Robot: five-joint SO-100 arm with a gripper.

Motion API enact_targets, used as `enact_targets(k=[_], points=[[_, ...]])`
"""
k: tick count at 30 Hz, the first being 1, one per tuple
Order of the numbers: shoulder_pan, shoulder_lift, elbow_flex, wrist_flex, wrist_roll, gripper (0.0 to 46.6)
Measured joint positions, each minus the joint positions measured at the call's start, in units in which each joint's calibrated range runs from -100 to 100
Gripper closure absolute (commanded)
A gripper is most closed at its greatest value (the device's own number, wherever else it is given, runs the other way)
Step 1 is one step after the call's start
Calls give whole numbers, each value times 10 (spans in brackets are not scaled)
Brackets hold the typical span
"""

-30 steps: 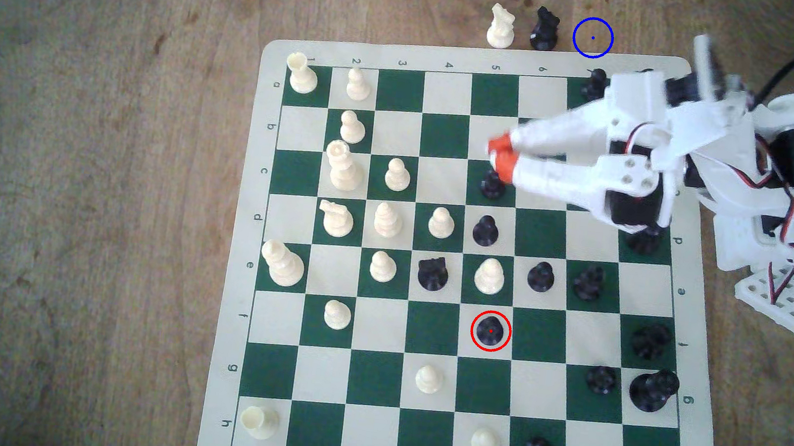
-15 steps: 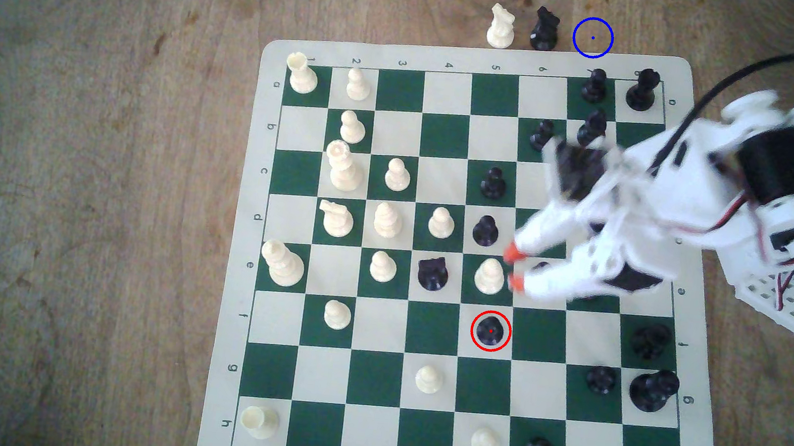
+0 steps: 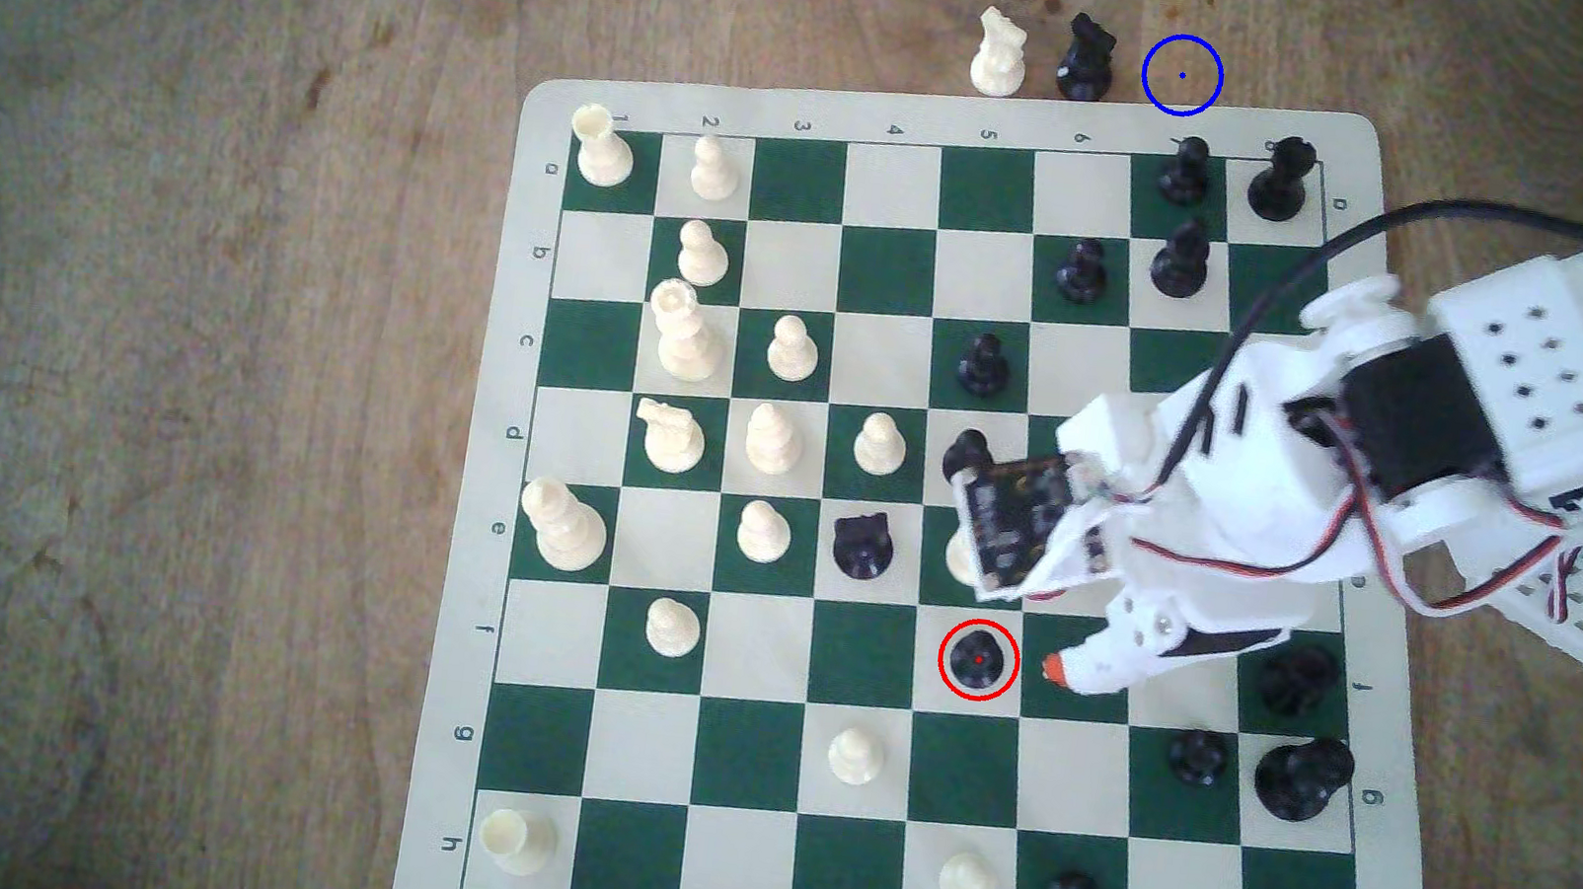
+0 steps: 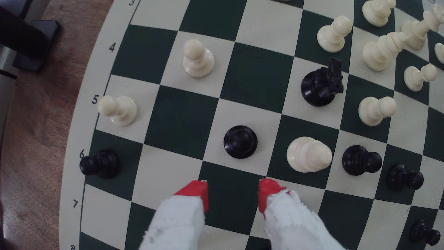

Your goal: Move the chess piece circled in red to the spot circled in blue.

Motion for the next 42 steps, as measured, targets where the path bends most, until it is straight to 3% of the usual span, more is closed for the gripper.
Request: enact_targets(k=[15,28,42], points=[[12,116,-12,-71,3,348],[5,151,-12,-116,3,373],[-6,178,-25,-138,3,369]])
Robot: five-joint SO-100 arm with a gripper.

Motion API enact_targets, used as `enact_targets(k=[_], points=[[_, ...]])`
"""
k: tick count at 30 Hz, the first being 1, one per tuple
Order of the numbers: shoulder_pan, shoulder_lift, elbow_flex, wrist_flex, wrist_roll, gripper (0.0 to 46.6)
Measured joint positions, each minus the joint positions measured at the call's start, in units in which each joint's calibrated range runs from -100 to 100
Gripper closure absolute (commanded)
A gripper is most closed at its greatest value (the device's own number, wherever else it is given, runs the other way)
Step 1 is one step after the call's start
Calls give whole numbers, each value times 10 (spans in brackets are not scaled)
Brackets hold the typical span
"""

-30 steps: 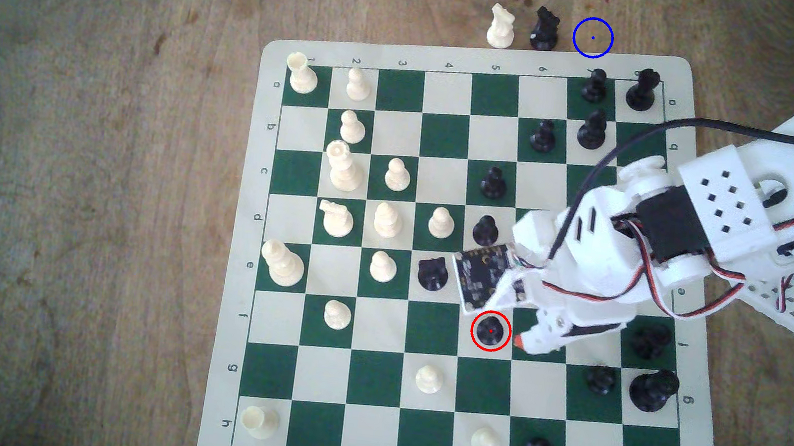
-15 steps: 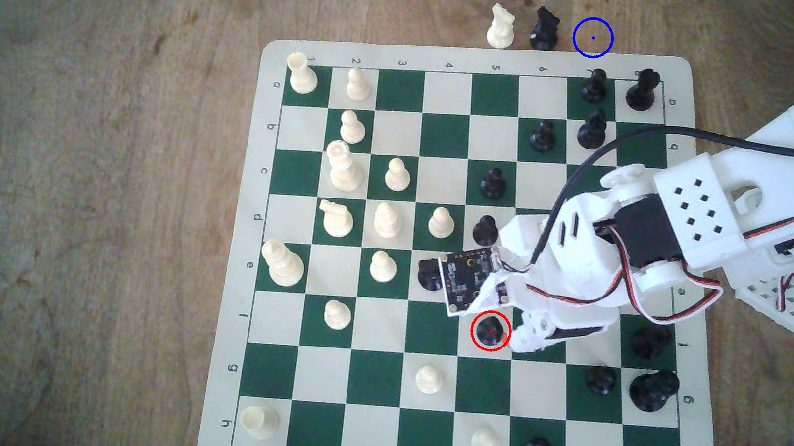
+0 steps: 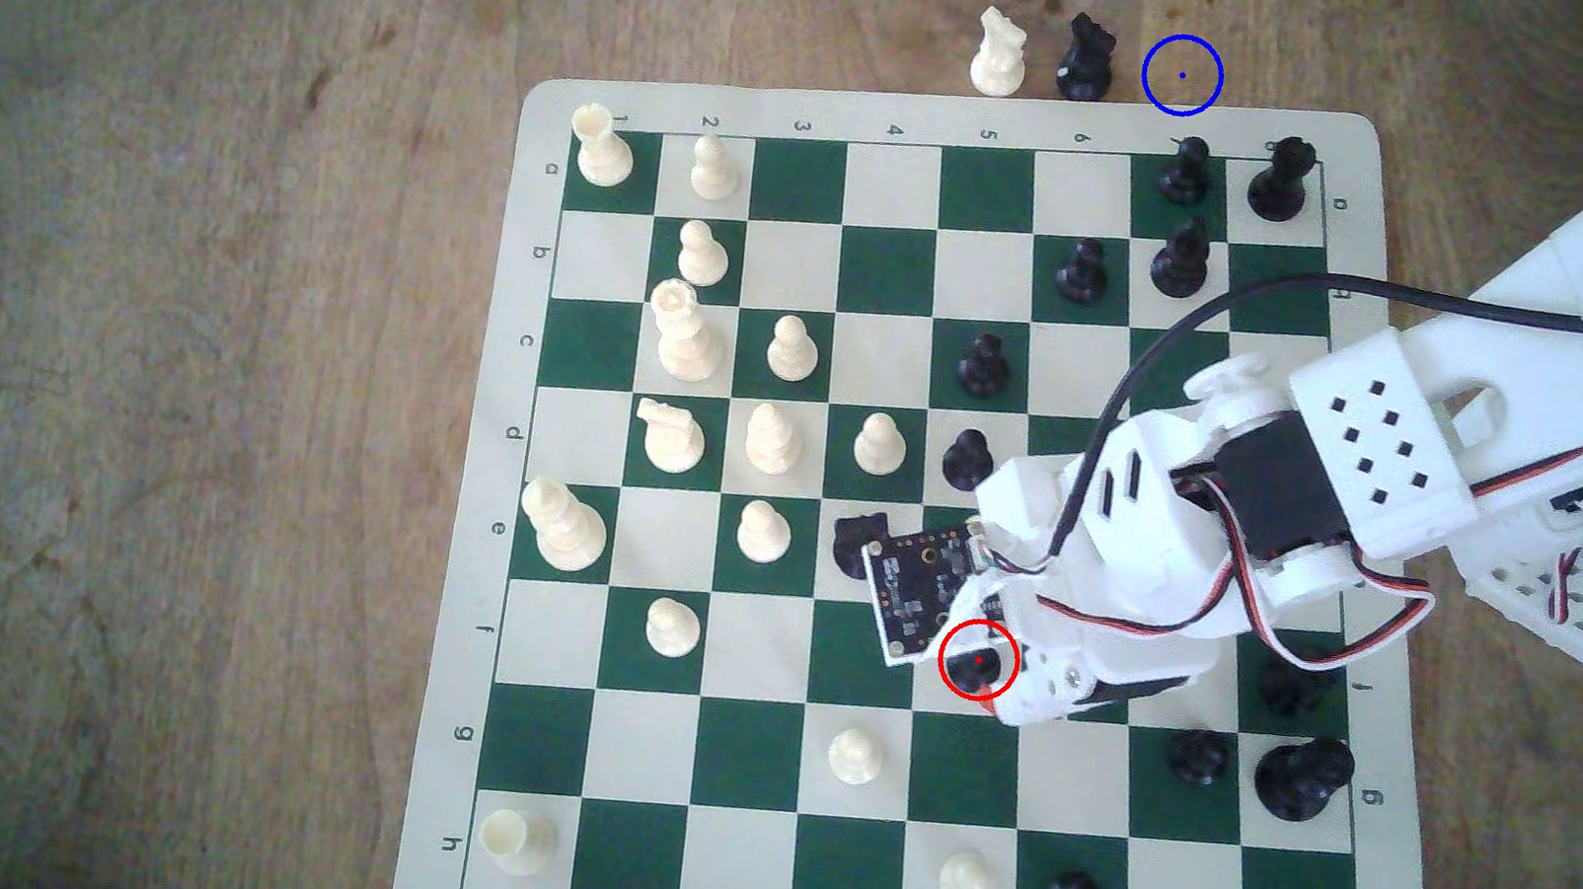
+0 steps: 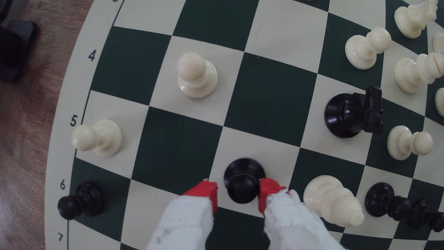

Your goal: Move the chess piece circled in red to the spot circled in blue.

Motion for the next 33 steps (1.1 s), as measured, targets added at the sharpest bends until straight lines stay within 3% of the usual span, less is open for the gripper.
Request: enact_targets(k=[11,17,27,33], points=[[0,10,0,-14,0,361],[0,10,0,-18,0,450],[4,10,-14,-9,-1,464],[33,-19,-109,93,-21,464]])
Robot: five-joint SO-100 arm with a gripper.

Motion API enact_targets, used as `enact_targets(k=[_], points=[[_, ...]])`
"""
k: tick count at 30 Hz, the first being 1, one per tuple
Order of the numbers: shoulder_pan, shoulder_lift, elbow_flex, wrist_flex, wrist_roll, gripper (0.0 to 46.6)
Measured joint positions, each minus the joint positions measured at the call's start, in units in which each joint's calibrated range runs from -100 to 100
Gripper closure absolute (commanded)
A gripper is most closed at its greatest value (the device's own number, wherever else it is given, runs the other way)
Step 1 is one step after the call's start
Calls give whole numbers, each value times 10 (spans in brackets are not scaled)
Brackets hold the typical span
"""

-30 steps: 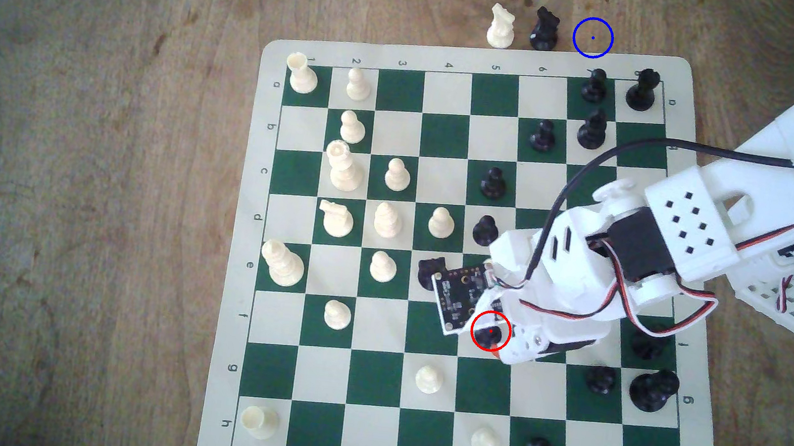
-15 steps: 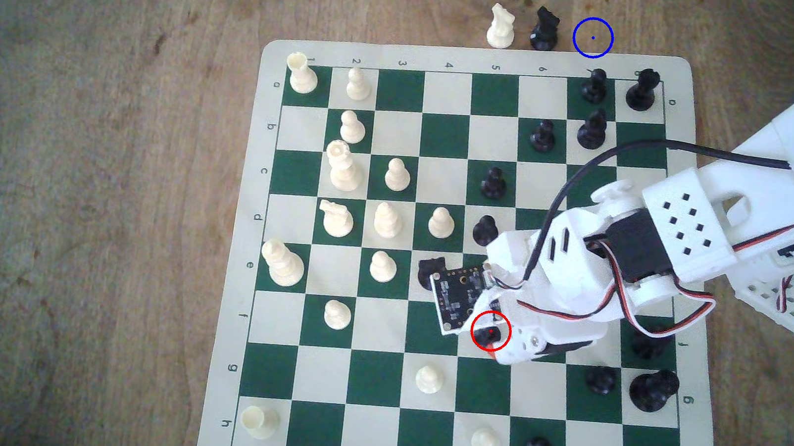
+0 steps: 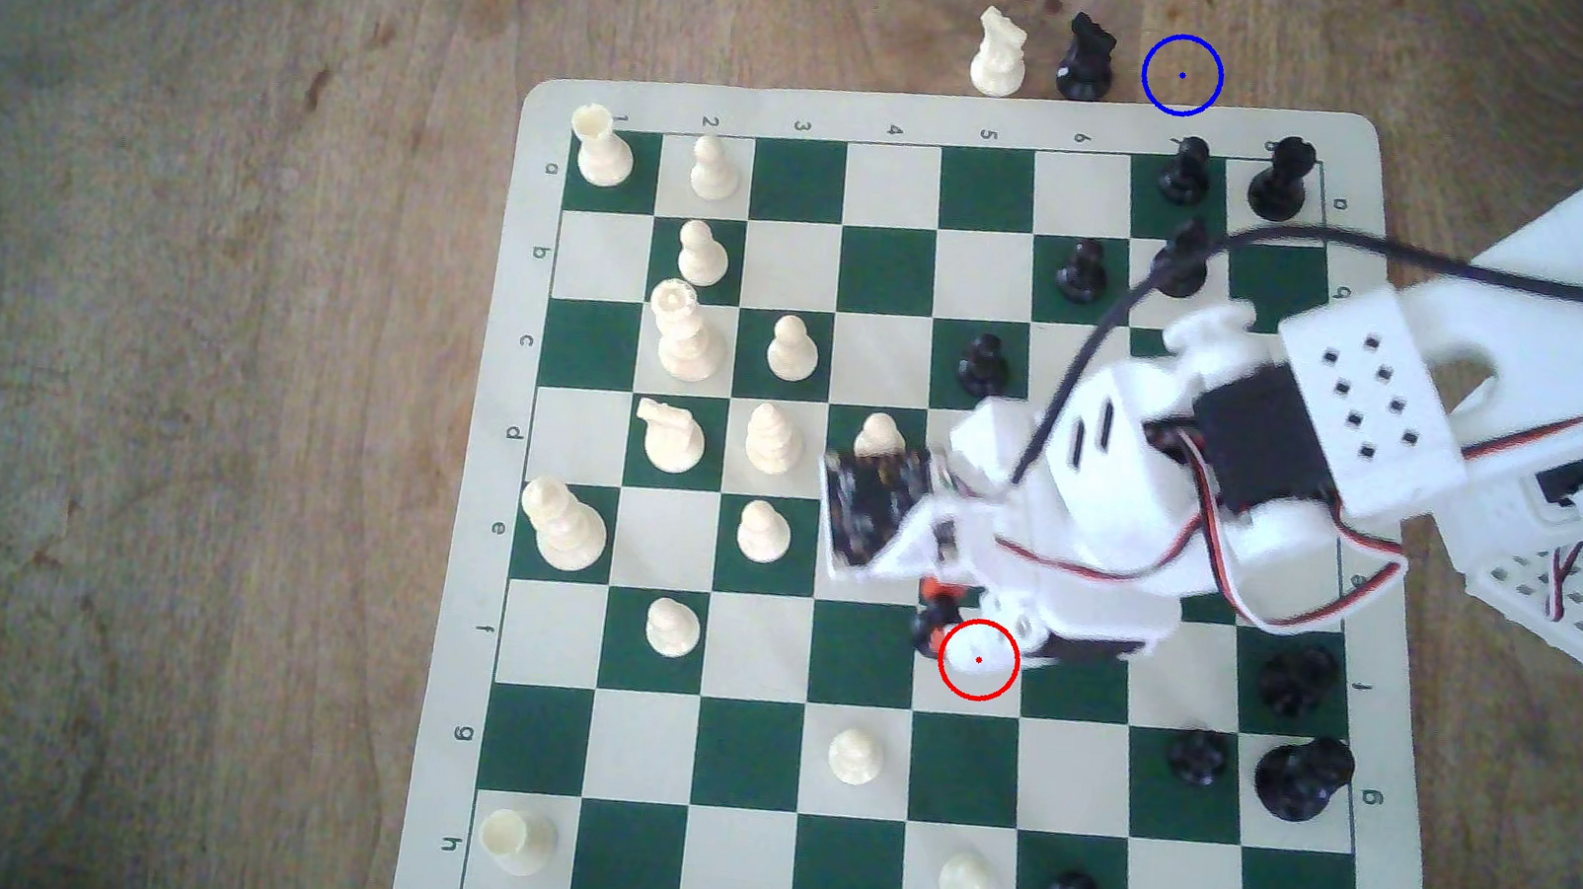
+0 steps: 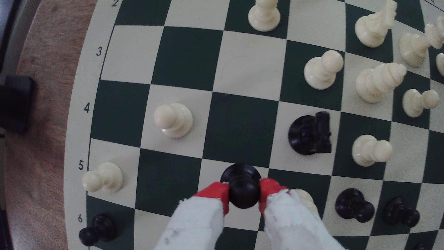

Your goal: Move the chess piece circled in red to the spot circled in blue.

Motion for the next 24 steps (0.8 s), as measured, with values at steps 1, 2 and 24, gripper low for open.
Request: enact_targets(k=[1,2,24], points=[[7,-14,-12,18,0,464],[24,-45,-31,49,-1,464],[434,-313,62,147,20,464]])
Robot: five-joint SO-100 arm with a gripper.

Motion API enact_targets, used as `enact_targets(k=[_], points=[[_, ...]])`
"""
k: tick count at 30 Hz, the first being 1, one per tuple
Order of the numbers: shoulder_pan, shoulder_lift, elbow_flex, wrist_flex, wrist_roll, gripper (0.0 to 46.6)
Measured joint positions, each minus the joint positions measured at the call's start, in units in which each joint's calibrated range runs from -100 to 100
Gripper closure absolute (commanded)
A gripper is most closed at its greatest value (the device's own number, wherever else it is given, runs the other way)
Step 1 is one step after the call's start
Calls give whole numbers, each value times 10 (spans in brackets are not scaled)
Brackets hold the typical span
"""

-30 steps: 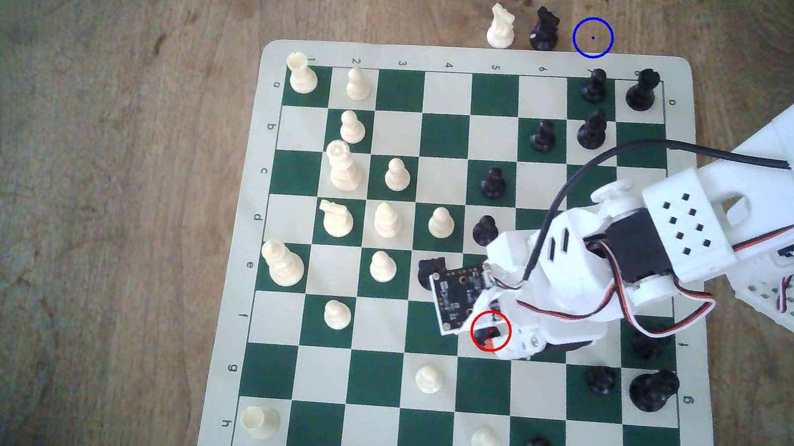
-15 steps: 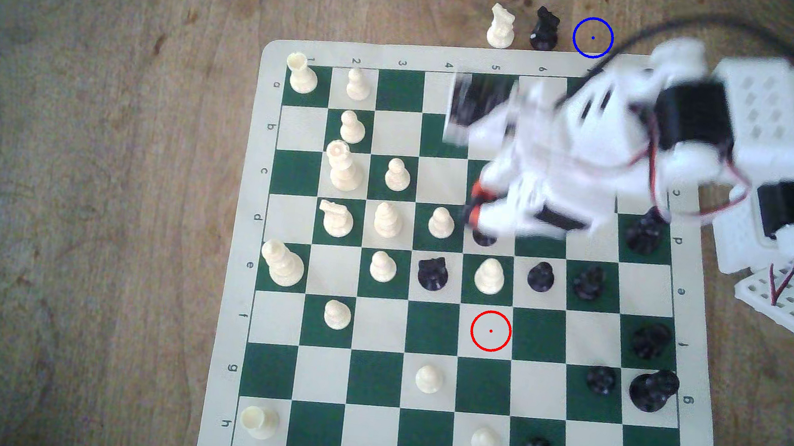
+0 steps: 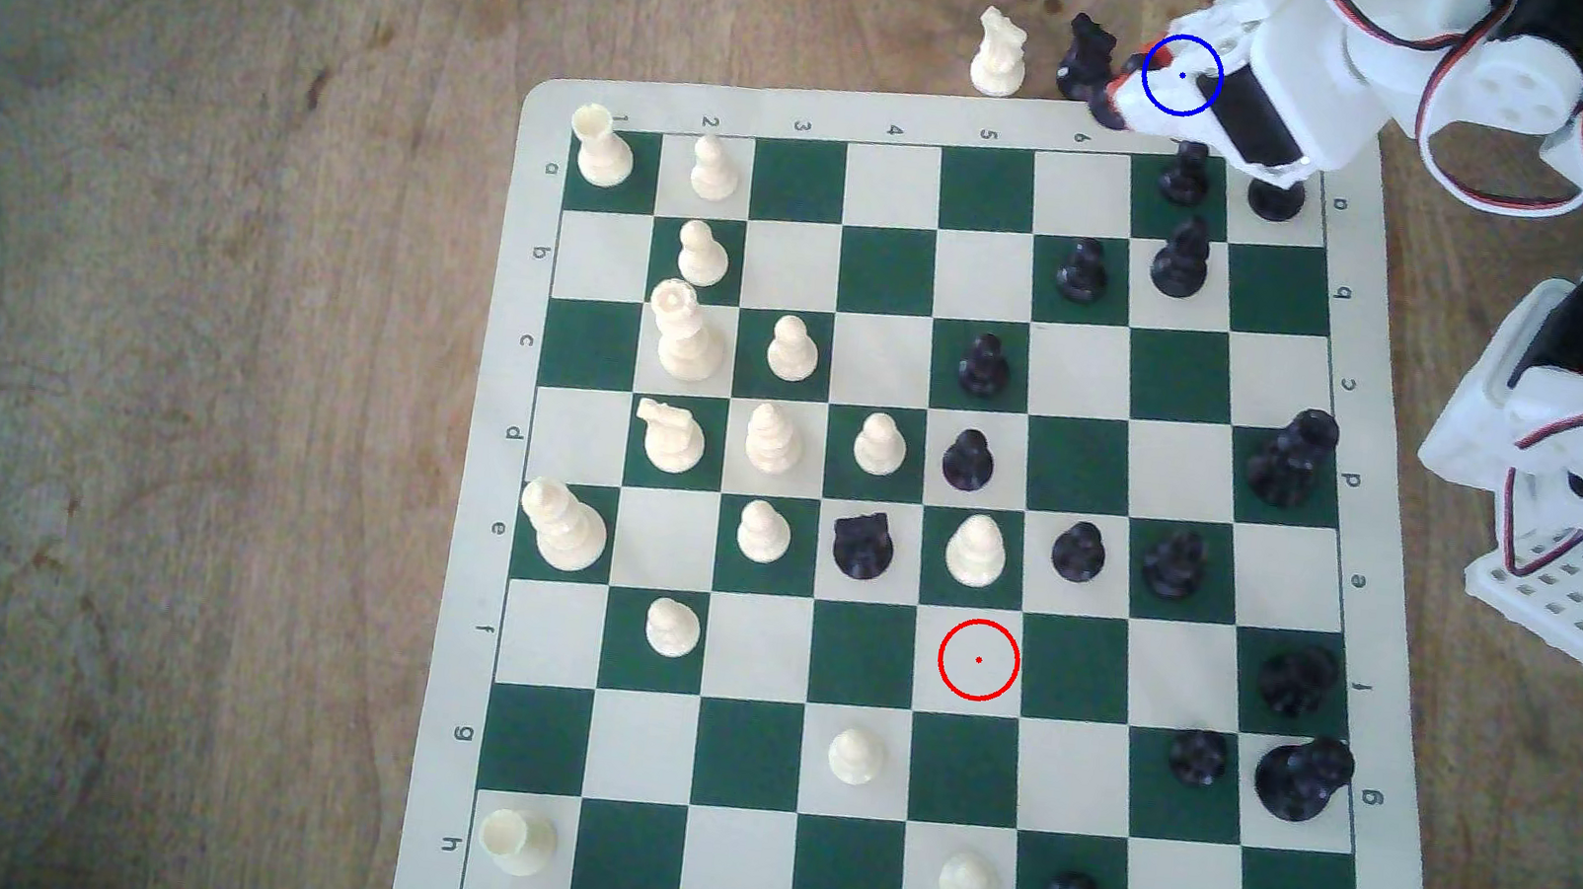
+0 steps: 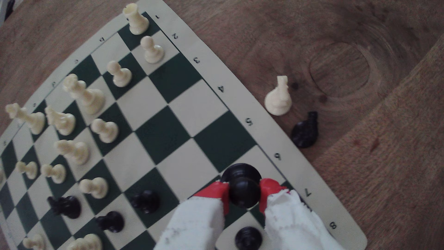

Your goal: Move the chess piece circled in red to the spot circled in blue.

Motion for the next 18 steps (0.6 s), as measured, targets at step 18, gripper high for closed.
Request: enact_targets(k=[18], points=[[153,59,142,-172,40,464]])
